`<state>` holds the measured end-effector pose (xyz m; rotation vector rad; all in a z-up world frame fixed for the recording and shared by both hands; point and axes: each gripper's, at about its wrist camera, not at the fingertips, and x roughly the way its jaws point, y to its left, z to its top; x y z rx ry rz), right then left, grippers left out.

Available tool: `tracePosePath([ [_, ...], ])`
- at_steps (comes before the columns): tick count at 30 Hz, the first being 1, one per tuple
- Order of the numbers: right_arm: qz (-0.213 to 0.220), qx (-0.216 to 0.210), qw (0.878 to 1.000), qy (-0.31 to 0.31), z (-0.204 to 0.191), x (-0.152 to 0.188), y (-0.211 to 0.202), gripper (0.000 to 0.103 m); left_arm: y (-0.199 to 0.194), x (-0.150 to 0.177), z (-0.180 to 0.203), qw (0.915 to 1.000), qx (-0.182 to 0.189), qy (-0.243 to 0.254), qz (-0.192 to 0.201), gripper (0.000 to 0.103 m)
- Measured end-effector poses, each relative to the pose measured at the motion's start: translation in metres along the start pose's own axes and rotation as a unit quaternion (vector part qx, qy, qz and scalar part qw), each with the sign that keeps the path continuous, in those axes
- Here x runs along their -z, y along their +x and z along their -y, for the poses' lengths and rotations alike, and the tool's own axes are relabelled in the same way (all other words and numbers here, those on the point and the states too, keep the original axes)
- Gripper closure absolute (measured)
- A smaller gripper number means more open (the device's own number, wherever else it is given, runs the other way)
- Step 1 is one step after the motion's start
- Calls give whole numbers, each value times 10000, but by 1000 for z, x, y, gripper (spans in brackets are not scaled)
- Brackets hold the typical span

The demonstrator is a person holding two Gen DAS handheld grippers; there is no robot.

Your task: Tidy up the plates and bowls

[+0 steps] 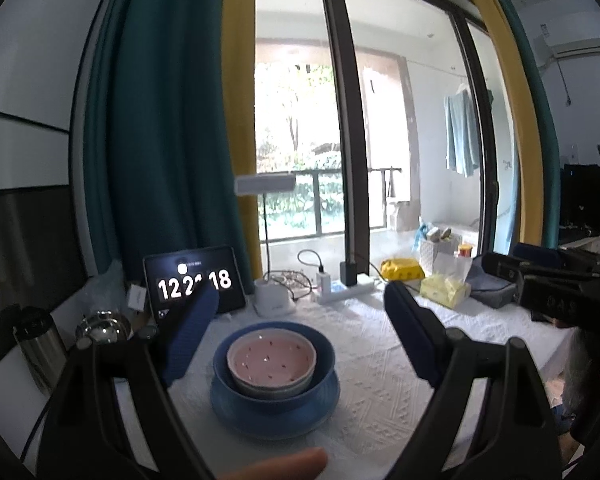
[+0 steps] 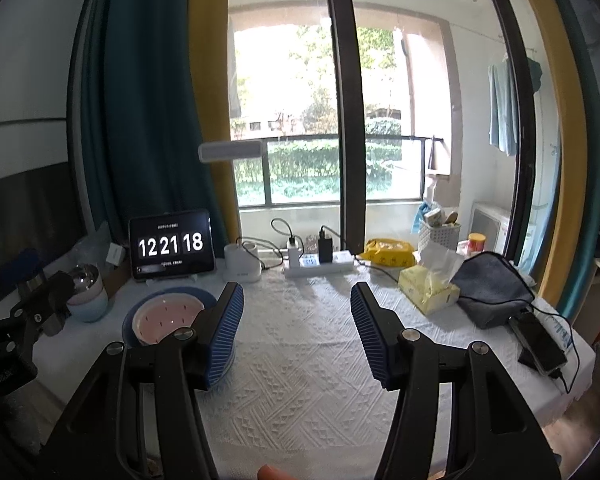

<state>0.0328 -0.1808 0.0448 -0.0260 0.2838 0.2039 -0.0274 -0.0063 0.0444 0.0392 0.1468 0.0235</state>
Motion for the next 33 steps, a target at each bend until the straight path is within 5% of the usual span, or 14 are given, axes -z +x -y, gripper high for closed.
tracePosePath([
  [33, 236, 125, 9996, 13, 0, -8, -14, 41, -7, 0, -12, 9998, -29, -211, 46, 16],
])
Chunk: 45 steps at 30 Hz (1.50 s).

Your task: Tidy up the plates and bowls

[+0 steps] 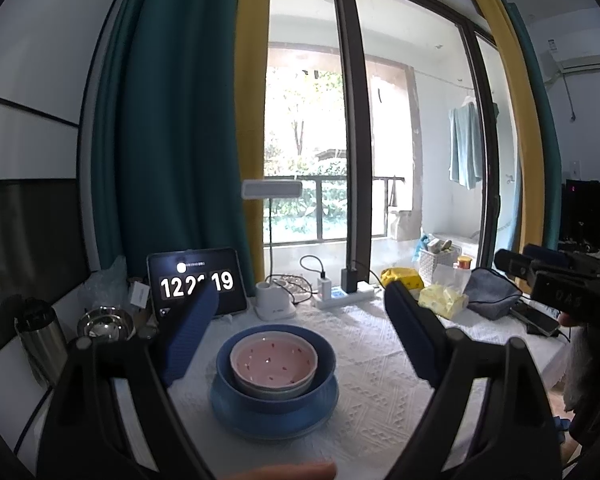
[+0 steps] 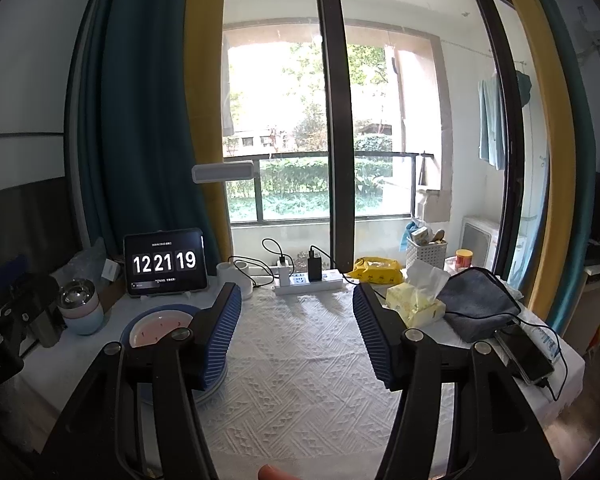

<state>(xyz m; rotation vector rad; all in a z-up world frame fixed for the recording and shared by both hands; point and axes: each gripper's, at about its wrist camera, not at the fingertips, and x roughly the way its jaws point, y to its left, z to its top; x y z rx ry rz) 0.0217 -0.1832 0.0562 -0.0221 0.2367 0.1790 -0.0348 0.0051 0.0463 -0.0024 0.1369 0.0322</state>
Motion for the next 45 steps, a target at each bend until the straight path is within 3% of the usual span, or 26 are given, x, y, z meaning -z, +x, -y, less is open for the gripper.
tracePosePath([
  [45, -70, -49, 10000, 15, -3, 4, 0, 41, -1, 2, -1, 10000, -36, 17, -51, 16],
])
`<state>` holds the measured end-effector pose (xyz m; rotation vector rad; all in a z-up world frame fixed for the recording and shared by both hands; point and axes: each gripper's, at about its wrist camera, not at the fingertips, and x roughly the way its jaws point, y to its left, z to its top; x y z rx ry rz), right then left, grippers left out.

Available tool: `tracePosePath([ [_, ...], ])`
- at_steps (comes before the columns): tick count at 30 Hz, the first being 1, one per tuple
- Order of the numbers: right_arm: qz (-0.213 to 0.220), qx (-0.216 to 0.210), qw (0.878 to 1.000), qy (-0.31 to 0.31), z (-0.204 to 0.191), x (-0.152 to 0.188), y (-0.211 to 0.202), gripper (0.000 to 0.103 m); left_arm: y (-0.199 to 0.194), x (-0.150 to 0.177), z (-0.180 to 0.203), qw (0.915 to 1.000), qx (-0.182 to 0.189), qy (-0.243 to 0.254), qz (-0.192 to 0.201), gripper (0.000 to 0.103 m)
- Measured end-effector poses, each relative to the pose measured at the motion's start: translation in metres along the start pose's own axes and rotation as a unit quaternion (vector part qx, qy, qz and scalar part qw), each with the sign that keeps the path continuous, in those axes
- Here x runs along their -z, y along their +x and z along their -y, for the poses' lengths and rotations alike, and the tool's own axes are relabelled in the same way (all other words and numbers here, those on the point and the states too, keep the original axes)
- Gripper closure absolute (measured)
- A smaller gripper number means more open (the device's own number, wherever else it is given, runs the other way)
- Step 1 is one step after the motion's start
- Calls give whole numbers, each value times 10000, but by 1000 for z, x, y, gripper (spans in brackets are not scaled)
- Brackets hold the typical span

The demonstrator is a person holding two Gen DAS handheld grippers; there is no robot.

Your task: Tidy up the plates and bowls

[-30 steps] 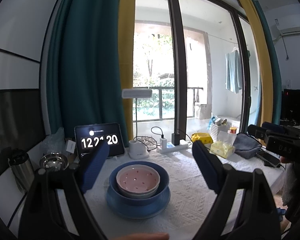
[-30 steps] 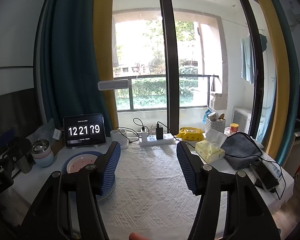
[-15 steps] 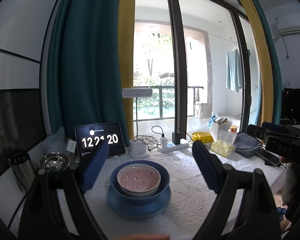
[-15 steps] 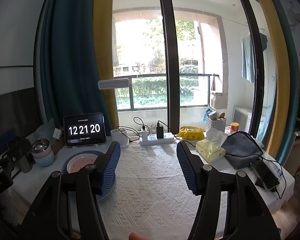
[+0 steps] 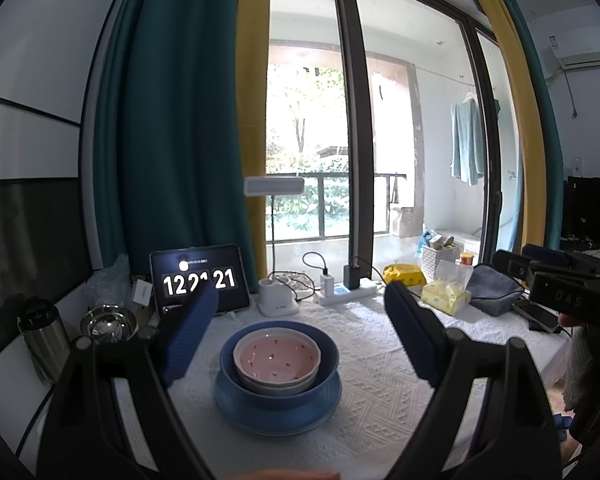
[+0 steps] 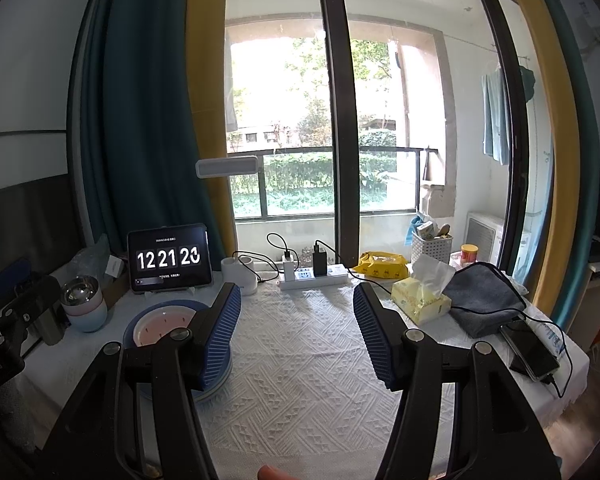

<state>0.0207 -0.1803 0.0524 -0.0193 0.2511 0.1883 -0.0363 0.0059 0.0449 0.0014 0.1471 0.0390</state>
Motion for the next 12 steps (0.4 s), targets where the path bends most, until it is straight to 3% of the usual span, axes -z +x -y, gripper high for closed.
tracePosePath([
  [12, -30, -4, 10000, 3, 1, 0, 1, 41, 0, 0, 0, 10000, -32, -34, 28, 16],
])
